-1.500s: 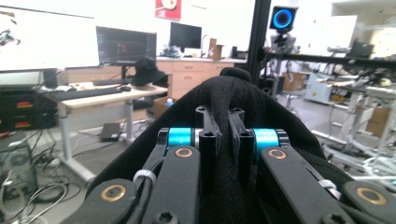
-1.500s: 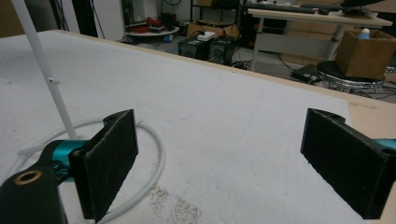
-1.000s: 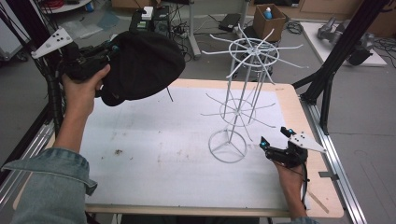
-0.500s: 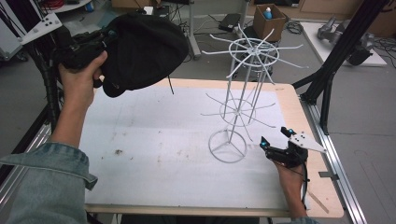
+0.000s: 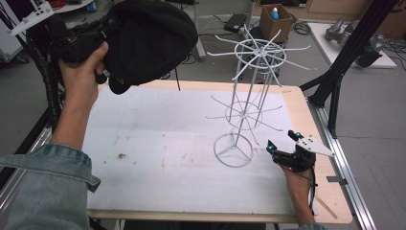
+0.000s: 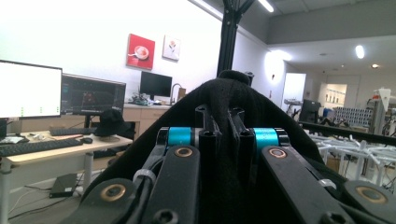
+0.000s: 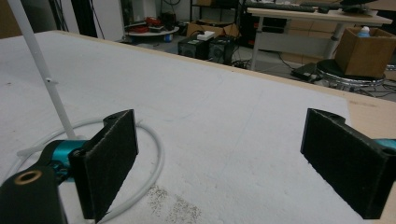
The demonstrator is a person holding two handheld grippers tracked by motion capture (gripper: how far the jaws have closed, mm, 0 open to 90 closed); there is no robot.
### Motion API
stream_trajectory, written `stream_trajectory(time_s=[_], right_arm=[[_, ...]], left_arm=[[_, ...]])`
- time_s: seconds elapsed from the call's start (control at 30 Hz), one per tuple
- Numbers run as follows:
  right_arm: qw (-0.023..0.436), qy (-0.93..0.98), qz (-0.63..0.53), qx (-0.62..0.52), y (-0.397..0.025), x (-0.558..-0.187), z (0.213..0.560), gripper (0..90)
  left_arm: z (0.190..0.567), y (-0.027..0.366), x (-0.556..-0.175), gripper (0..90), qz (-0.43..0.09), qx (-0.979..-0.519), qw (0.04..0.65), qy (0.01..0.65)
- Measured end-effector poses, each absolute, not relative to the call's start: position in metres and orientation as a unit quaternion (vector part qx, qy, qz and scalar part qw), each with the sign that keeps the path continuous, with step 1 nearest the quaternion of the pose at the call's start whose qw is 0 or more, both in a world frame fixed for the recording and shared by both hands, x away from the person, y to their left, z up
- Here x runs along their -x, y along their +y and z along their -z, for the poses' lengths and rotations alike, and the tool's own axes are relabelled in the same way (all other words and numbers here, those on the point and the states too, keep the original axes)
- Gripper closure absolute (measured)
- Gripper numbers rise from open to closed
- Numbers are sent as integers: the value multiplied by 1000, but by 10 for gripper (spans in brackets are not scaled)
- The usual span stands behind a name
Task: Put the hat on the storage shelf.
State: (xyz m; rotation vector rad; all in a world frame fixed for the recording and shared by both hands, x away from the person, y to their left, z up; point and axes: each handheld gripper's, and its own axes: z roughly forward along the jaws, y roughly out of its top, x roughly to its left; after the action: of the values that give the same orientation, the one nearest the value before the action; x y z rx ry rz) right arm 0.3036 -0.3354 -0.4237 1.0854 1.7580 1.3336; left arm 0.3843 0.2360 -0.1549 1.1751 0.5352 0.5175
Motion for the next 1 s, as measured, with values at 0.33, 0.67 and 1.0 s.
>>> stream_trajectory(time_s=[0.33,0.67,1.0], right_arm=[[336,673,-511,-416,-336,-304,424,103],[334,674,-511,-416,-336,-304,424,103],[335,673,-512,-416,-336,-304,424,103]], left_arm=[[140,228,-381,848,-232,-541,773,238],[128,215,-380,849,-217,-540,780,230],[119,203,-379,848,-204,-543,784,222]])
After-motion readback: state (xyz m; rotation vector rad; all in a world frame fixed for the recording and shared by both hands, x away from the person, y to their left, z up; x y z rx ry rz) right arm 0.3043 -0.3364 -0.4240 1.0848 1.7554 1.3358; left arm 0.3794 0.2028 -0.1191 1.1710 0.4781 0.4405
